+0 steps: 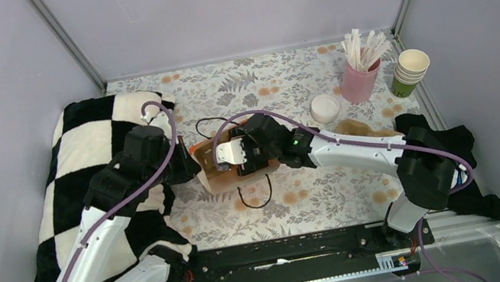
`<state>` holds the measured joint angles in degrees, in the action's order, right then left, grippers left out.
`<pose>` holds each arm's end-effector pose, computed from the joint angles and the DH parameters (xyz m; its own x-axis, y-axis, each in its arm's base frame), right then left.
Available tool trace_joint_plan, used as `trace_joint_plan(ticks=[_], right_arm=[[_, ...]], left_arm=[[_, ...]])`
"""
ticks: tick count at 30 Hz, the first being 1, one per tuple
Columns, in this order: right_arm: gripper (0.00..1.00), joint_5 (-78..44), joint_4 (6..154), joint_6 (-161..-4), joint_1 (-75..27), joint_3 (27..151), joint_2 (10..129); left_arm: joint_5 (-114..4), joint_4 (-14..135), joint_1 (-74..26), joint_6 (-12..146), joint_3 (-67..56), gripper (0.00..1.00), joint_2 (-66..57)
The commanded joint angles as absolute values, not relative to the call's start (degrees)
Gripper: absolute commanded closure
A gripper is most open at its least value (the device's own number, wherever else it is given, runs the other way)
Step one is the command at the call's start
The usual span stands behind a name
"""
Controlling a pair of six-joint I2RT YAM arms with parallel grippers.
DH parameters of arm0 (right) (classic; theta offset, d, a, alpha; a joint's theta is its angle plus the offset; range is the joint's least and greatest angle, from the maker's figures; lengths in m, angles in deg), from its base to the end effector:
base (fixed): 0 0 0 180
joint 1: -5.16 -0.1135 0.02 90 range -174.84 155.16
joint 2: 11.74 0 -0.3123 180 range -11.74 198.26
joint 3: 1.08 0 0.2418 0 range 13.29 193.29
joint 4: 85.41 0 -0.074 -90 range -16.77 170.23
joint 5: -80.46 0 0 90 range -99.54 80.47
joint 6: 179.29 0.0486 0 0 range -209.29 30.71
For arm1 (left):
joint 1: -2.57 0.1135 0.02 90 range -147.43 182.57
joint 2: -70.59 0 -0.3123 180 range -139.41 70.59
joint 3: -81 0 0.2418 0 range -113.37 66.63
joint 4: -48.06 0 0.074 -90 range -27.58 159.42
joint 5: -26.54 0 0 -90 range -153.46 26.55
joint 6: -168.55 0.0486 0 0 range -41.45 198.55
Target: Pack the takeout coffee
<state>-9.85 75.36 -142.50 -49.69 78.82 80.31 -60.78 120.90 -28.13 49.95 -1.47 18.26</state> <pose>0.2141 0.3045 0.3109 0.4774 -0.7130 -0.5135 -0.7313 0.0016 -0.6820 0.1092 -0.0675 0.3990 -0.7702 -0.0988 -0.6301 0.1946 0.9044 -0.3796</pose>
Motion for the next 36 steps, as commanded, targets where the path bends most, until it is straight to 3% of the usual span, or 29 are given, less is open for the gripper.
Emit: trace_joint_plan(ticks=[1, 10, 21, 36], right_arm=[[0.27, -12.57, 68.51, -138.98, -50.83, 81.18, 76.6], [0.26, -14.11, 60.83, -135.85, -51.52, 84.83, 77.8], [0.25, -15.94, 51.17, -131.79, -51.22, 91.1, 84.65], [0.22, -10.33, 45.55, -133.45, -49.66, 91.91, 89.23]], left_arm=[[-58.02, 123.88, -28.37, 47.47, -6.09, 1.0, 17.46], [-57.1, 131.33, -28.37, 44.22, -10.93, 1.0, 13.94], [-67.16, 135.04, -28.28, 40.08, -16.31, 1.0, 8.88], [-70.68, 136.02, -28.01, 42.22, -20.03, 1.0, 4.41]])
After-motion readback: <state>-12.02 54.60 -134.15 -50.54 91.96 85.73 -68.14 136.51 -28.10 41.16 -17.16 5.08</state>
